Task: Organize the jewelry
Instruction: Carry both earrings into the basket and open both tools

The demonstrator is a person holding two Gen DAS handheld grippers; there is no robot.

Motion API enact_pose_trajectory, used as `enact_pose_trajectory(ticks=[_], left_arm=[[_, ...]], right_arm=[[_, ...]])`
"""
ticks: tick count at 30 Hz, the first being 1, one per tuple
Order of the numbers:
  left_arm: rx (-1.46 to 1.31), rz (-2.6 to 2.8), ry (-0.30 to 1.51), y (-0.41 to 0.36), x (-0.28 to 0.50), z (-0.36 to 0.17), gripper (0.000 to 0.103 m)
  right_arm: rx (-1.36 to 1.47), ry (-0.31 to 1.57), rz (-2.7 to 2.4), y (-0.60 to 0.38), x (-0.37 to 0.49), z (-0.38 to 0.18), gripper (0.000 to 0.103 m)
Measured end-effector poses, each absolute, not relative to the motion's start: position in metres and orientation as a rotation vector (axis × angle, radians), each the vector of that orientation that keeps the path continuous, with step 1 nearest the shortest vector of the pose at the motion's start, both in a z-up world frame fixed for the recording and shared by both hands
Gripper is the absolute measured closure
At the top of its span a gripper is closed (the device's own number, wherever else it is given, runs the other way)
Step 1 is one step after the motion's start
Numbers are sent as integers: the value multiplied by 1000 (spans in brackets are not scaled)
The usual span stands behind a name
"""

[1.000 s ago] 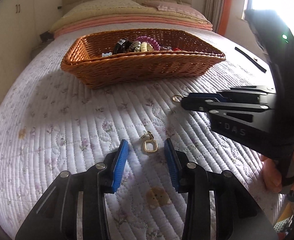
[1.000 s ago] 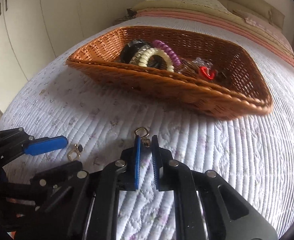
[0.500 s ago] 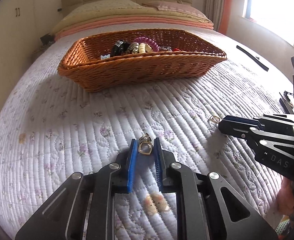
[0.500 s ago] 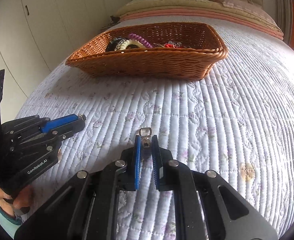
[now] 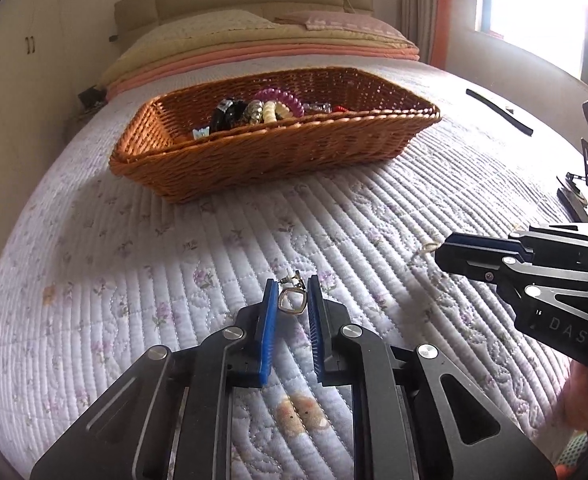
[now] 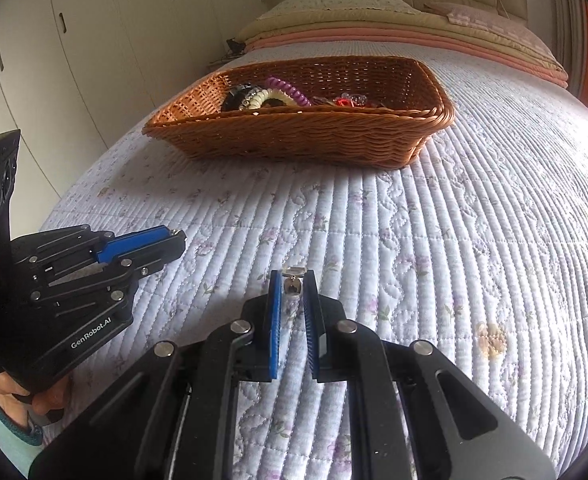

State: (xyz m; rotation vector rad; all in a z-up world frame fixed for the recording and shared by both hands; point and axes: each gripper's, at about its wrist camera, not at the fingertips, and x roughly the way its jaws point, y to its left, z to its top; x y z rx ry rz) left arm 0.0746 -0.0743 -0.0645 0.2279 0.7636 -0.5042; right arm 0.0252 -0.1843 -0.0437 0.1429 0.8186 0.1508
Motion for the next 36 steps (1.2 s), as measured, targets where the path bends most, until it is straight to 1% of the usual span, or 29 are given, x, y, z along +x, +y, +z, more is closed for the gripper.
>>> enact_pose_trajectory(ticks=[6, 11, 16, 19, 22, 24, 29, 32, 36], left_arm=[[159, -546, 694, -64, 63, -43, 90], [136, -548, 605, -62, 53, -13, 90], [89, -543, 496, -58, 53, 27, 90], [42, -517, 398, -55, 60, 57, 90], [-8, -500, 335, -54, 71, 76, 90], [-17, -477, 321, -55, 81, 81, 90], [-26, -423, 365, -64, 126, 77, 90], [-20, -409, 450, -71, 159, 62, 90], [-23, -406, 576, -78, 189, 35, 90]], right_arm=[[221, 803, 197, -195, 14, -31, 94], [248, 755, 222, -201, 4, -5, 94], [214, 637, 218, -203, 1, 46, 94], [177, 540, 182, -204, 5, 78, 94], [148, 441, 156, -204, 16, 102, 94], [146, 427, 142, -207, 29, 109, 94], [127, 462, 105, -210, 80, 106, 94], [128, 538, 79, -215, 120, 90, 94], [190, 684, 86, -225, 169, 61, 94]])
